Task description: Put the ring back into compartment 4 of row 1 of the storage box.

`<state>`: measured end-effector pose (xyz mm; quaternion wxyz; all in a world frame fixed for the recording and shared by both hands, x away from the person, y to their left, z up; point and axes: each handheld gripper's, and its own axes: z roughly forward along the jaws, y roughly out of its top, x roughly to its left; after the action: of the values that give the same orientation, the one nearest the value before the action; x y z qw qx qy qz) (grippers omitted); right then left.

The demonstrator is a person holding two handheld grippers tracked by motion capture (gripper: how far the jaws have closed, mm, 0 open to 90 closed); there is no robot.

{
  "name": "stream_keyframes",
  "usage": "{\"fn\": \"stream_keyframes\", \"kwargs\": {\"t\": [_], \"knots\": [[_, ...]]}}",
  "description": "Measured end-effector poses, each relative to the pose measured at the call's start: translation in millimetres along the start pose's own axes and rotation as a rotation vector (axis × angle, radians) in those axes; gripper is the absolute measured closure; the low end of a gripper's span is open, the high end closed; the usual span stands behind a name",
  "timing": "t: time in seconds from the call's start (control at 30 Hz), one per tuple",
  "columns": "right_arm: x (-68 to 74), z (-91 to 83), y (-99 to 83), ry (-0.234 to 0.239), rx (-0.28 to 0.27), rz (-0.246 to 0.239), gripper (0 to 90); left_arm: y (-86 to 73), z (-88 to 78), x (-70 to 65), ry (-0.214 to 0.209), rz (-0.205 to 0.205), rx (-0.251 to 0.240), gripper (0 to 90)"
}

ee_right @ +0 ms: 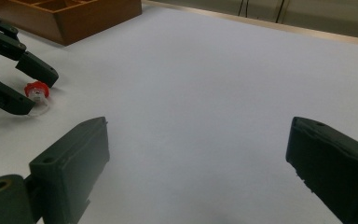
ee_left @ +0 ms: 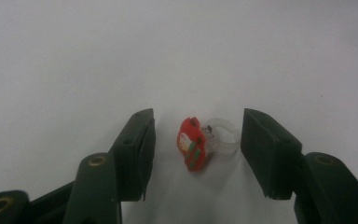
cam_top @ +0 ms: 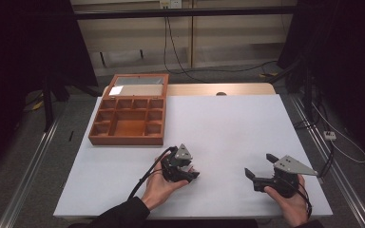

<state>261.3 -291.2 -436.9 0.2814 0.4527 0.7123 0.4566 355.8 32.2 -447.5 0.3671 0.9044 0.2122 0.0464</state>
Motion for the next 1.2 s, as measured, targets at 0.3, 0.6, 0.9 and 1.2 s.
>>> {"fn": "stream_keyframes", "kwargs": {"t": [0.3, 0.6, 0.9, 1.2], "knots": [[0.2, 0.2, 0.2, 0.001, 0.001, -0.003, 5.6, -0.4, 2.4, -3.8, 0.005, 0.029, 0.002, 50.6], [0.4, 0.3, 0.2, 0.003, 0.001, -0.003, 5.5, 0.7, 2.6, -2.8, -0.014, 0.016, 0.007, 58.4], [0.5, 0.6, 0.2, 0.006, 0.003, -0.002, 5.5, 1.3, 2.1, -0.8, -0.011, 0.021, 0.011, 60.8], [0.5, 0.3, 0.2, 0.007, 0.003, -0.002, 5.5, 1.0, 1.5, -0.5, -0.02, 0.013, 0.006, 61.1]]}}
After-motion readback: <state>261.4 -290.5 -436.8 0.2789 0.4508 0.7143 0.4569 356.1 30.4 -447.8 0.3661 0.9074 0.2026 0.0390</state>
